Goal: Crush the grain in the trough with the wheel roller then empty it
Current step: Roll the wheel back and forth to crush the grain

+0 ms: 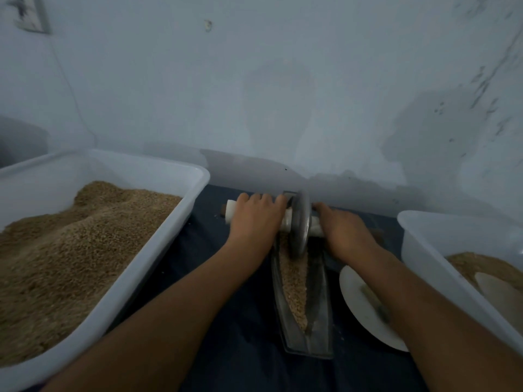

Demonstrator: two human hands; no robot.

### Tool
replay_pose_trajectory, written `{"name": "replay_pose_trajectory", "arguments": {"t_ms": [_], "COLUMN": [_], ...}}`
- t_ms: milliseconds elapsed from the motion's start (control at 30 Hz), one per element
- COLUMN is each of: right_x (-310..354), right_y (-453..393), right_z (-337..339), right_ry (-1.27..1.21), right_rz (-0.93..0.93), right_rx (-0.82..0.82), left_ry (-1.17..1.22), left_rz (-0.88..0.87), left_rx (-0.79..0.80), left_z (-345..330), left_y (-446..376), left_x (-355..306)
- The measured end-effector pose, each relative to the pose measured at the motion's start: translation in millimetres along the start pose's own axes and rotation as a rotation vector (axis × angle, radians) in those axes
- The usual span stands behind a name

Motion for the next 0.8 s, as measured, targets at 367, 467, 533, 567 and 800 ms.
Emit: {"name": "replay_pose_trajectory", "arguments": {"t_ms": [367, 467, 533, 567, 800], "right_x": [28.0, 32.5, 33.8, 33.5, 27.6], "right_y": [93.1, 111.2, 117.5, 118.6, 78.1], "right_z": [40.0, 50.5, 55.2, 55.6, 28.7], "right_ry": [-0.062, -0.042, -0.050, -0.051, -0.055], "right_rz": [-0.003, -0.011, -0.011, -0.013, 0.020], "right_rx": [-0.130, -0.093, -0.103, -0.116, -0.051], "left_ry": [-0.014, -0.017, -0.020, -0.023, -0.014], "left_rz": [0.011, 0.019, 0.014, 0.007, -0.030], "left_rx": [0.150, 0.175, 0.158, 0.148, 0.088], "left_z": [24.6, 34.4, 38.8, 39.9, 21.2], "left_y": [65.1, 76.8, 82.6, 84.0, 54.3], "left_x": [-16.9, -20.8, -22.9, -24.0, -17.3]}}
Point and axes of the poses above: each hand's wrist, its own y-axis away from the middle knuckle, its own z-axis out of the back of the hand, x = y × z, the point moved 8 cm from there along -y, towards the middle knuckle, and after that the axes turned 10 degrees about y, right-handed, at the moved point
